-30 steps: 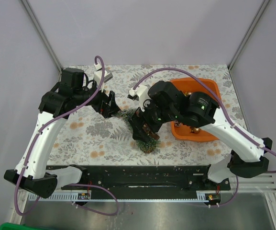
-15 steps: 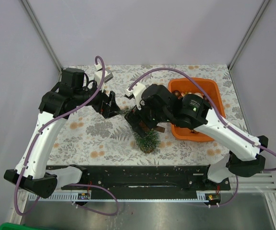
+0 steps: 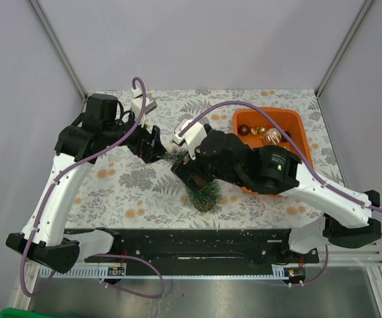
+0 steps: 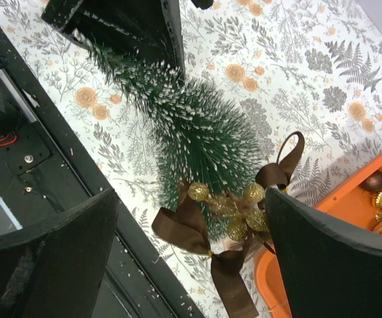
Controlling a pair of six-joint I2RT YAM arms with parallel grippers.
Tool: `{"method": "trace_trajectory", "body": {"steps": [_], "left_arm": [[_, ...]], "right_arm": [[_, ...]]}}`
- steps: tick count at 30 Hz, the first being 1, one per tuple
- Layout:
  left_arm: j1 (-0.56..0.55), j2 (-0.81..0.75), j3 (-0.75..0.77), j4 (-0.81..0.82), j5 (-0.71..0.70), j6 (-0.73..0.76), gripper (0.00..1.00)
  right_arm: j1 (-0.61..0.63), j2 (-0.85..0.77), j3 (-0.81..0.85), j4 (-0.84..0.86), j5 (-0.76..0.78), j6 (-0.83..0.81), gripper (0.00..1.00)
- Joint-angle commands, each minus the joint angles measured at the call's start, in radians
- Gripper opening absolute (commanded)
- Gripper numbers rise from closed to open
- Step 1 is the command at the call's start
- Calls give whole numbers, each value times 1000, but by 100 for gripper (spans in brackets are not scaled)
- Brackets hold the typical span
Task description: Decorate the small christmas tree
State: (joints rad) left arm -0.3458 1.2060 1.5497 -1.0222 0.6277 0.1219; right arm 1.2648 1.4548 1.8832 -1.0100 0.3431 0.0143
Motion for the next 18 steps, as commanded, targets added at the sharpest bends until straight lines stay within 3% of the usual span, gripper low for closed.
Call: {"method": "trace_trajectory", "body": {"steps": [1,8,18], "left_arm": [[-4,6,38,40,-3,-8,95],[-7,7,41,39,-3,-7,95],[-7,4,47,39,1,-7,95]], "right_arm": [[16,-73,-88,163,40,-63,99],[16,-145,-209,448,-7,-191,99],[18,-180,-121,430,-266,-128,100]]}}
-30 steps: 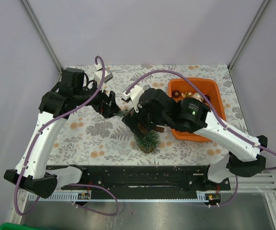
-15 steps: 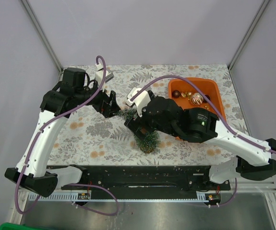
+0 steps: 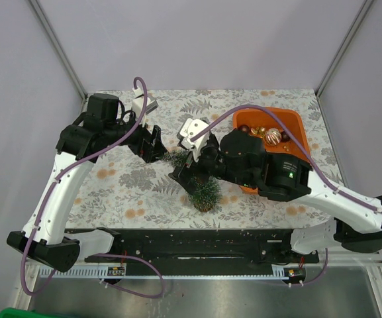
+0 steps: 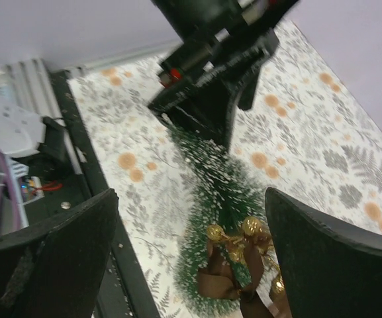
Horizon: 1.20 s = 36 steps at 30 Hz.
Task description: Decorate the small christmas tree
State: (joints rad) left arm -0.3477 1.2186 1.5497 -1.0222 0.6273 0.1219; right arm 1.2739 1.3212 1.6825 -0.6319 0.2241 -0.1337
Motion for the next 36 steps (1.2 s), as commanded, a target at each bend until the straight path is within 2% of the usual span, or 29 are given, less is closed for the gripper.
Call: {"method": "trace_trajectory", "body": {"steps": [1,4,9,13,17,19,23,26,30,36], "left_arm": [[-4,-7,47,39,3,-8,95],[-5,-7,50,39,9,-10,95],[-5,-10,49,39,9,-11,94],[-5,-13,44,39,8,-8,95],[-5,-18,43,40,9,-7,95],[-5,-18,43,40,11,-8,95],[-4,-7,46,40,11,-10,95],[-5,-8,50,40,0,-10,95],[-4,-27,58,39,-57,15,99],[42,-123,70,37,-98,134,99]], "right_arm": [[7,-36,104,10,-185,25,99],[7,-2,154,-60,-257,28,99],[7,21,210,-66,-331,51,100],[7,50,302,-100,-327,46,99],[7,110,336,-198,-253,43,99],[7,124,365,-219,-279,46,99],[7,170,558,-253,-338,42,99],[7,217,652,-325,-327,29,99],[4,230,584,-347,-321,42,99],[-40,136,389,-236,-356,104,99]]}}
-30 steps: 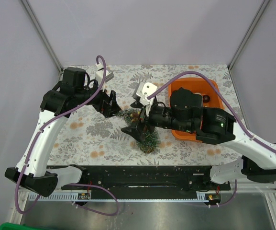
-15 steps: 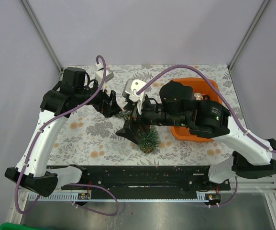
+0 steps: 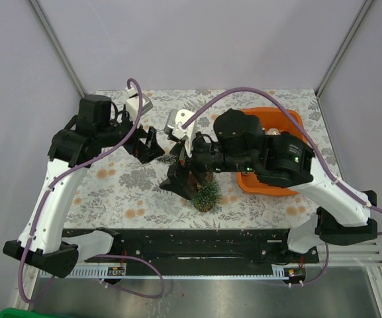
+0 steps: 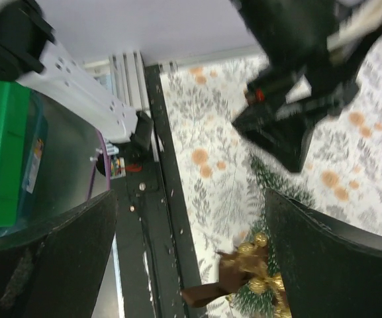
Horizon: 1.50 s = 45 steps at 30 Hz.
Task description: Decorate the small christmas tree
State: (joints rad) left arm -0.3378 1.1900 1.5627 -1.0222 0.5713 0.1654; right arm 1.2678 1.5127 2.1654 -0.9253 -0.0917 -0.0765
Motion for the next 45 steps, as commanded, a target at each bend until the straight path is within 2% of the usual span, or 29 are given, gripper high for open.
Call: {"method": "trace_trajectory", "body": {"steps": [1,5,11,14,18,21,23,28,31,34,37,45], "left_arm": [[40,-101,69,24,-48,115,99],[60,-95,140,-16,-44,172,99],[75,-101,232,-90,-13,206,99],[75,-133,192,-130,47,210,99],[77,-176,105,-168,206,186,99],[71,-199,44,-162,329,139,99],[59,-204,36,-139,346,108,99],[54,-190,74,-93,257,62,99],[56,-202,11,-43,216,22,99],[54,-214,-71,22,110,-30,99],[57,-224,-140,100,-34,-107,87],[51,-207,-288,243,-4,-237,84]], "right_arm": [[-57,-75,-126,80,-64,61,99],[-137,-143,-228,166,-149,136,99],[-162,-157,-251,194,-183,155,99],[-165,-154,-253,204,-195,152,99],[-169,-143,-242,204,-209,150,100],[-171,-138,-245,207,-217,144,100],[-171,-135,-256,217,-227,147,99],[-173,-129,-272,244,-270,165,99],[-171,-117,-266,255,-308,176,99],[-170,-88,-248,250,-365,179,99],[-173,-65,-225,249,-391,172,99],[-166,-28,-182,269,-437,159,99]]}}
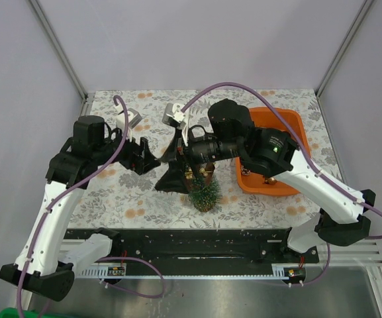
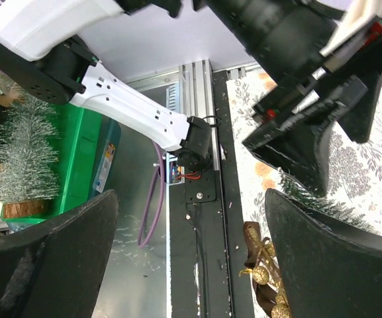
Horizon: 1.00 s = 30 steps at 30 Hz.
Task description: Decorate the small christmas tree
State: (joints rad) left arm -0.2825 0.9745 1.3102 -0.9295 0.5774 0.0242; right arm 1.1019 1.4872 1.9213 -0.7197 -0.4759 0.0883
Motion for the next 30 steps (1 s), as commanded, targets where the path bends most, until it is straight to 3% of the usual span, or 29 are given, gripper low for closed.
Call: {"method": "trace_trajectory", "body": {"steps": [1,10,19,30], "left_arm": [[-9,19,-40,161,-1,-105,84],[-116,122,6,192,-16,-113,84],[-136,132,11,195,-11,-98,84],[-136,115,-31,207,-36,-92,82]], "right_arm": [[1,-1,64,68,-59,-7,100],[23,54,122,85,-86,-15,99],[21,122,171,29,-55,-58,99],[9,-51,-28,74,132,-76,99]]}}
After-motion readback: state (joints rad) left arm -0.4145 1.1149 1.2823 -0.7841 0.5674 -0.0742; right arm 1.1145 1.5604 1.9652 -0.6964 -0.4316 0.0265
